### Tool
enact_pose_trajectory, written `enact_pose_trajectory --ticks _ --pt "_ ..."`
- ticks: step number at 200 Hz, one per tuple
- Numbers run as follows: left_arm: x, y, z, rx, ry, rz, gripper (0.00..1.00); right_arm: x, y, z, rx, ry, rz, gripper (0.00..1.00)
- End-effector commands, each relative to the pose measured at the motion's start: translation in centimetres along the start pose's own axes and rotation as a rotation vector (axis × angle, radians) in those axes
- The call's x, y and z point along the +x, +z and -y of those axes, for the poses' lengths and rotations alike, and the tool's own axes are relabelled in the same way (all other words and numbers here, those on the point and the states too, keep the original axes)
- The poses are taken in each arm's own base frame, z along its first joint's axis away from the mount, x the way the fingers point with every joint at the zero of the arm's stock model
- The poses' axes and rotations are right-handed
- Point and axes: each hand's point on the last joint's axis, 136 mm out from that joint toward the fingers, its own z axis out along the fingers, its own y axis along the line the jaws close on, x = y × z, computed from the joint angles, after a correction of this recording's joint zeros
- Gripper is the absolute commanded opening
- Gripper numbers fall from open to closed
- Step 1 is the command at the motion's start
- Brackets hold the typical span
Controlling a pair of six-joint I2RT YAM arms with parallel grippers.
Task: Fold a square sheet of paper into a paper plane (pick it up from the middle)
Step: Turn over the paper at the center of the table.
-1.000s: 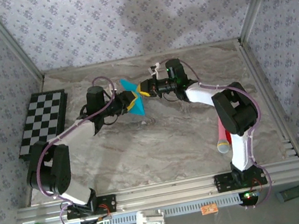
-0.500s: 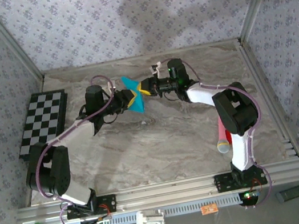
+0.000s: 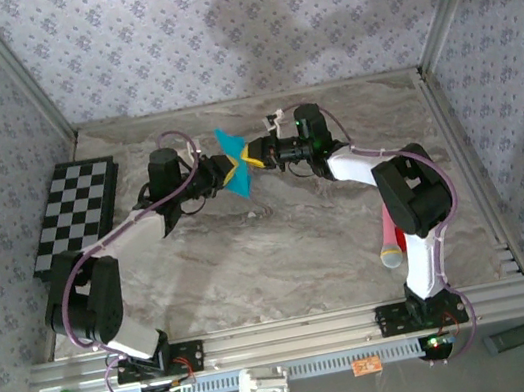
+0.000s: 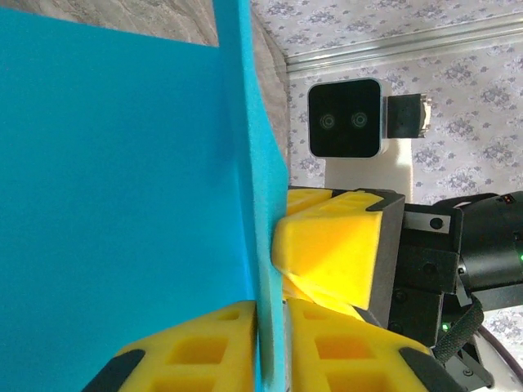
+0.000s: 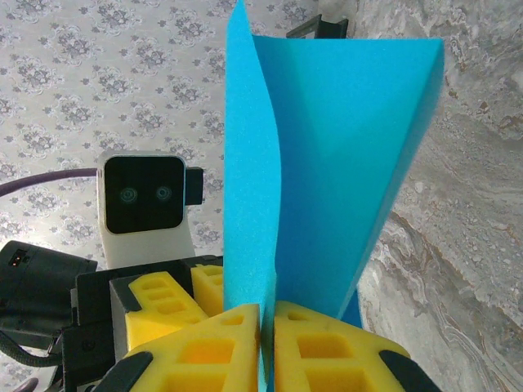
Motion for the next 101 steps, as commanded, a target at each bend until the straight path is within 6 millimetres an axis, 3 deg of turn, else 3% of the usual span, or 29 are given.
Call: enact_pose_trajectory --ticks 1,53,72,79,101 --pt "-0.3 -0.3 1.6 0.04 0.032 0.024 0.14 -0.2 -0.7 -1.7 -0.03 -0.031 0.006 0.13" --pt "-0.5 -0.4 1.0 0.009 0.031 0.027 0.07 -0.5 -1.1 -1.8 -0.024 -0.038 0.02 0.18" --pt "-0.5 -0.5 0.3 -0.033 0.033 0.025 0.06 -1.0 -1.8 -1.5 0.007 -0.047 0.046 0.3" --pt "-0.5 -0.6 -0.2 -0.058 0.037 0.023 0.06 -0.5 -2.3 0.0 0.049 -0.027 0.05 0.35" --pt "-0.3 -1.5 -2.0 -0.195 0.082 0.018 0.06 -1.0 -4.2 1.6 0.14 -0.031 0.095 0.49"
